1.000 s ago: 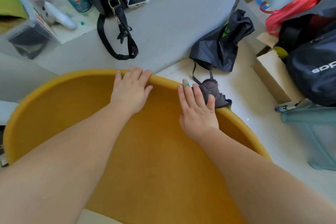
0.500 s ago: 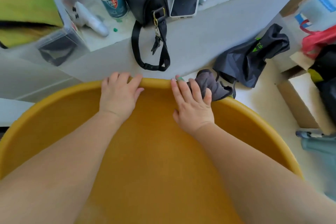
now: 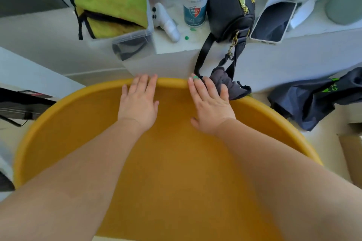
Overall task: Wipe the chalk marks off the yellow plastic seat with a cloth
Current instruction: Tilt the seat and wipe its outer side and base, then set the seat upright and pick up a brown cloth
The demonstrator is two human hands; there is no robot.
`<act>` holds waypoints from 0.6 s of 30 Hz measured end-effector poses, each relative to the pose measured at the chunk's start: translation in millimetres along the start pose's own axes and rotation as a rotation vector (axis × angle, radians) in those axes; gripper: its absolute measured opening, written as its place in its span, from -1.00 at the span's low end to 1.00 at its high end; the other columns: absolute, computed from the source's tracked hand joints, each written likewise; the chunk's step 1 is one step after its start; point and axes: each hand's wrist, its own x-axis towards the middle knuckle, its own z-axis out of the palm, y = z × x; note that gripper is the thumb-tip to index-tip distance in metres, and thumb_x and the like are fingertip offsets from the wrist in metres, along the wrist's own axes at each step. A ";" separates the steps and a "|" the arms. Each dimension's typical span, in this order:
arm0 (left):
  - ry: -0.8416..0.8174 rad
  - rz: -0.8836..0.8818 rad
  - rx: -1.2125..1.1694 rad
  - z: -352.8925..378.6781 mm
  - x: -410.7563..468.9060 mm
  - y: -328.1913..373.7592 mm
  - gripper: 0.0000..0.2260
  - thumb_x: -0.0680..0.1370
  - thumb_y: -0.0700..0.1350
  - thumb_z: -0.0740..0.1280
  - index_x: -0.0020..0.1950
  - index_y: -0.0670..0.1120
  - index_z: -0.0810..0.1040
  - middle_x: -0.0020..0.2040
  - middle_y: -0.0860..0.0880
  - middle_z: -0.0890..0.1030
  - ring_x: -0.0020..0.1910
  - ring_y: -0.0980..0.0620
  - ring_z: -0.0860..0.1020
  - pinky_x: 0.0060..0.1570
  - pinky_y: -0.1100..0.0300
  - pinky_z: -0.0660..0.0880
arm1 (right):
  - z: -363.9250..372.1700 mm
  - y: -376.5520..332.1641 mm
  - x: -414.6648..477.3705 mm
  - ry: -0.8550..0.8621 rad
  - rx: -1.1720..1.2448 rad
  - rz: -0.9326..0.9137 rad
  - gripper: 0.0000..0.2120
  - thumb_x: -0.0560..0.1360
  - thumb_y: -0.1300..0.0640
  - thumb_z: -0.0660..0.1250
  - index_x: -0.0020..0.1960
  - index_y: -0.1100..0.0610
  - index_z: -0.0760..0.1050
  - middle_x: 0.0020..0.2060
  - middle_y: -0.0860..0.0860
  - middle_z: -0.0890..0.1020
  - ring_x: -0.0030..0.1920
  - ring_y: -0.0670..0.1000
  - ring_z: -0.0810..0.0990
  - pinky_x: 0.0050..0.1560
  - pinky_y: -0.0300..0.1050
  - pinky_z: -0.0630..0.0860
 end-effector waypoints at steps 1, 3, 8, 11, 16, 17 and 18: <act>-0.019 -0.008 -0.020 -0.4 1.3 -3.2 -0.38 0.63 0.06 0.20 0.61 0.02 0.00 0.60 -0.08 0.13 0.59 -0.11 0.06 0.52 -0.20 0.08 | -1.6 -0.3 3.5 -0.013 -0.006 -0.009 0.11 0.48 -0.22 0.33 0.59 0.06 -0.47 0.63 -0.03 -0.22 0.62 0.16 -0.16 0.53 0.34 -0.07; -0.036 -0.003 -0.043 -4.4 7.8 -8.8 -0.38 0.62 0.08 0.19 0.61 0.06 -0.01 0.61 -0.05 0.11 0.60 -0.09 0.04 0.52 -0.22 0.07 | -3.4 -0.9 8.5 -0.022 -0.019 -0.009 0.15 0.46 -0.25 0.35 0.60 0.06 -0.46 0.63 -0.02 -0.21 0.61 0.15 -0.15 0.53 0.35 -0.05; -0.091 -0.014 -0.123 -9.1 10.3 -19.7 -0.33 0.61 0.16 0.19 0.62 0.11 -0.08 0.64 0.02 0.01 0.61 -0.03 -0.04 0.53 -0.22 0.03 | -6.2 -7.1 20.0 -0.012 -0.057 -0.007 0.21 0.40 -0.34 0.37 0.61 0.04 -0.43 0.63 -0.03 -0.15 0.60 0.14 -0.12 0.52 0.34 -0.05; -0.133 -0.042 -0.167 -7.8 2.8 -16.7 -0.20 0.57 0.19 0.27 0.62 0.13 -0.19 0.64 0.07 -0.13 0.61 0.00 -0.17 0.53 -0.22 0.01 | -9.4 -8.8 19.5 -0.027 -0.072 -0.016 0.22 0.39 -0.34 0.39 0.61 0.03 -0.42 0.63 -0.03 -0.13 0.61 0.13 -0.10 0.53 0.33 -0.07; -0.233 -0.069 -0.166 -27.3 0.9 -10.5 -0.16 0.56 0.21 0.29 0.62 0.12 -0.22 0.64 0.05 -0.21 0.61 -0.01 -0.21 0.53 -0.24 -0.01 | -36.8 -6.0 6.4 0.015 -0.144 -0.033 -0.21 0.60 0.13 0.24 0.67 0.14 -0.15 0.60 0.09 0.10 0.55 0.19 0.09 0.55 0.18 0.07; -0.254 -0.076 -0.159 -32.1 -1.8 -10.8 -0.17 0.57 0.22 0.28 0.62 0.13 -0.21 0.64 0.04 -0.22 0.61 -0.03 -0.19 0.53 -0.25 -0.01 | -45.0 -5.2 1.6 0.023 -0.125 -0.028 -0.29 0.60 0.23 0.20 0.66 0.17 -0.05 0.57 0.12 0.18 0.51 0.21 0.15 0.53 0.16 0.12; -0.266 -0.088 -0.162 -36.8 -7.6 -10.6 -0.19 0.57 0.22 0.28 0.62 0.13 -0.19 0.64 0.03 -0.20 0.61 -0.05 -0.15 0.53 -0.25 -0.01 | -52.5 -4.7 -4.5 0.027 -0.090 -0.029 -0.33 0.59 0.31 0.18 0.65 0.19 0.04 0.53 0.15 0.26 0.47 0.22 0.21 0.49 0.15 0.16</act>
